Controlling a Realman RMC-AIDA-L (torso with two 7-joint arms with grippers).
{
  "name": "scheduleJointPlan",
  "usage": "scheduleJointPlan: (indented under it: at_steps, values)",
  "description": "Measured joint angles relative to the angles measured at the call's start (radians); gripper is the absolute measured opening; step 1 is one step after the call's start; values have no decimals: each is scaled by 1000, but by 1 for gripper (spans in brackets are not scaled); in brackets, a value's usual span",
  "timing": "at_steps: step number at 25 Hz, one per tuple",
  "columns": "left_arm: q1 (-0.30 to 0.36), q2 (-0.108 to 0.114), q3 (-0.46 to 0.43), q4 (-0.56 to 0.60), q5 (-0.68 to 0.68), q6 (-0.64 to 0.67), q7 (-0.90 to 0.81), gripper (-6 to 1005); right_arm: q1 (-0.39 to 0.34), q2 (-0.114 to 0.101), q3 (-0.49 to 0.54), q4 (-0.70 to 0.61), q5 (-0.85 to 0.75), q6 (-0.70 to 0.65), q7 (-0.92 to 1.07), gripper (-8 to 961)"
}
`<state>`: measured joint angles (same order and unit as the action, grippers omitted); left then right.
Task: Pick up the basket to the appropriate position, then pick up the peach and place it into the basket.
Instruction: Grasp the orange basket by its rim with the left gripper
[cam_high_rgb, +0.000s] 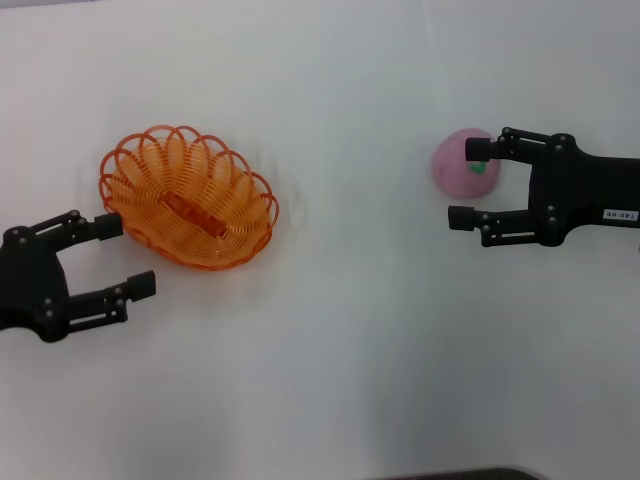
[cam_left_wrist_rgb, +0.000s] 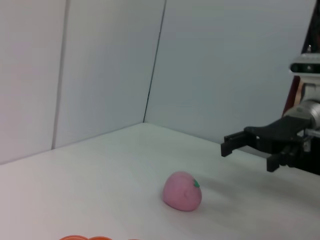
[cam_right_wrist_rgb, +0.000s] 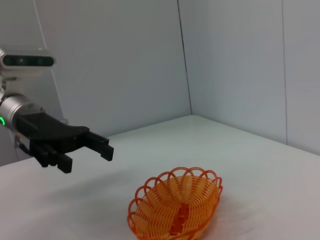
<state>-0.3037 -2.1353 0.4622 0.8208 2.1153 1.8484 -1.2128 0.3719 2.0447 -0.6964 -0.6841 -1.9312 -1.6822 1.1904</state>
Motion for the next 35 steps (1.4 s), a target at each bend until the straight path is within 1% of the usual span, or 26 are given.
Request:
scheduleJointPlan:
  at_steps: [1, 6, 11, 14, 17, 21, 24, 26, 30, 35]
  values:
    - [-12, 4, 3, 17, 4, 0, -56, 824, 0, 0, 0, 0, 0, 1, 0, 942]
    - [-54, 11, 1, 46, 1, 8, -167, 825, 6, 1, 0, 0, 0, 7, 0, 942]
    - [-118, 15, 3, 118, 0, 1, -348, 824, 9, 3, 0, 3, 0, 9, -1, 942]
    - [-157, 26, 6, 162, 5, -13, -485, 824, 10, 3, 0, 10, 0, 10, -4, 942]
    - [-189, 34, 19, 206, 9, -23, -568, 824, 10, 3, 0, 11, 0, 10, -5, 942]
    - [-217, 47, 82, 275, 12, -73, -681, 825, 10, 3, 0, 11, 0, 10, -5, 942]
    - [-237, 65, 179, 331, 21, -129, -774, 825, 11, 3, 0, 11, 0, 10, -6, 942]
    - [-255, 70, 219, 363, 47, -150, -814, 824, 11, 4, 0, 11, 0, 10, -6, 942]
    - [-307, 69, 262, 401, 154, -188, -889, 824, 12, 6, -2, 11, 0, 10, -5, 942]
    - [-381, 72, 326, 393, 348, -259, -1043, 825, 13, 6, -1, 11, 0, 10, -3, 942]
